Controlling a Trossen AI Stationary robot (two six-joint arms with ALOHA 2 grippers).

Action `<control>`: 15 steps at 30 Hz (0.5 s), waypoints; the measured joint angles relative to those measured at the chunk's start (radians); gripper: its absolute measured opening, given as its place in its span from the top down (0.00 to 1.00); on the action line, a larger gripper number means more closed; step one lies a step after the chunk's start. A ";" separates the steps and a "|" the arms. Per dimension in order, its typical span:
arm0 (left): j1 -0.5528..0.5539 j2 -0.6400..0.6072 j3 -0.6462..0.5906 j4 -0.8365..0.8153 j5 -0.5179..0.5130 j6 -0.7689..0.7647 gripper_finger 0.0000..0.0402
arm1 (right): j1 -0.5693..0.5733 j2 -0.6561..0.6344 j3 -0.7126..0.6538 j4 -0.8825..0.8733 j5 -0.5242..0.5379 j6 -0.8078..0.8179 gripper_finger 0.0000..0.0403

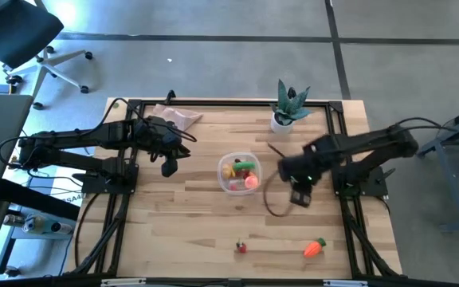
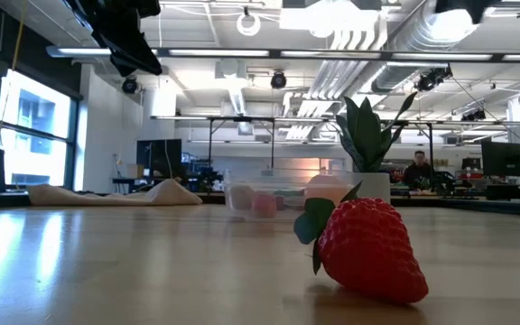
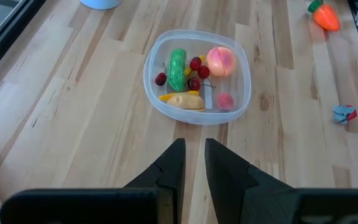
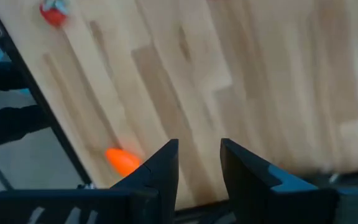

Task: Pick and placing Produce into tupperware
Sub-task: Put the carrot into the transparent bin

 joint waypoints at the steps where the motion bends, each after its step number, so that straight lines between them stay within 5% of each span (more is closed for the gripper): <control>1: 0.000 0.000 0.000 0.000 0.000 0.000 0.87 | 0.031 -0.020 -0.024 0.002 0.000 0.044 0.73; 15: 0.000 0.000 0.000 0.000 0.000 0.000 0.87 | 0.473 -0.317 -0.387 0.147 0.071 0.524 0.73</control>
